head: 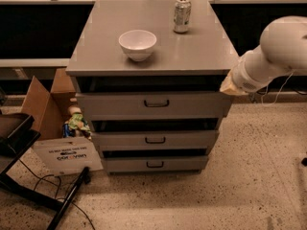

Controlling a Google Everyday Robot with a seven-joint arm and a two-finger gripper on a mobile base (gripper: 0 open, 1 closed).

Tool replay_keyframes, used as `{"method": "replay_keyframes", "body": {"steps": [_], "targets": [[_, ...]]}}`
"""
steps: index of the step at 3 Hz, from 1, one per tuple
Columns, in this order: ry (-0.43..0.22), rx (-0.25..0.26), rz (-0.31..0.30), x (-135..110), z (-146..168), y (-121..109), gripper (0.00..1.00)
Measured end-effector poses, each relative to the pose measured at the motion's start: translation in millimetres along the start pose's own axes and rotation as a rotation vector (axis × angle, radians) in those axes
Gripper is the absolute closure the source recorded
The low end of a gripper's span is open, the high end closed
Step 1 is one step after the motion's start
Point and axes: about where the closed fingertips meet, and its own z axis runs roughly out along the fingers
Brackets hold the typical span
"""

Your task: Close top drawer

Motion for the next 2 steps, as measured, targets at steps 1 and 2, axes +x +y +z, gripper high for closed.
{"method": "replay_keyframes", "body": {"steps": [1,2], "targets": [[0.069,-0.136,0.001,32,-17,23,1.00],[0.106,-0.208,0.005,43,-22,42,0.81]]}}
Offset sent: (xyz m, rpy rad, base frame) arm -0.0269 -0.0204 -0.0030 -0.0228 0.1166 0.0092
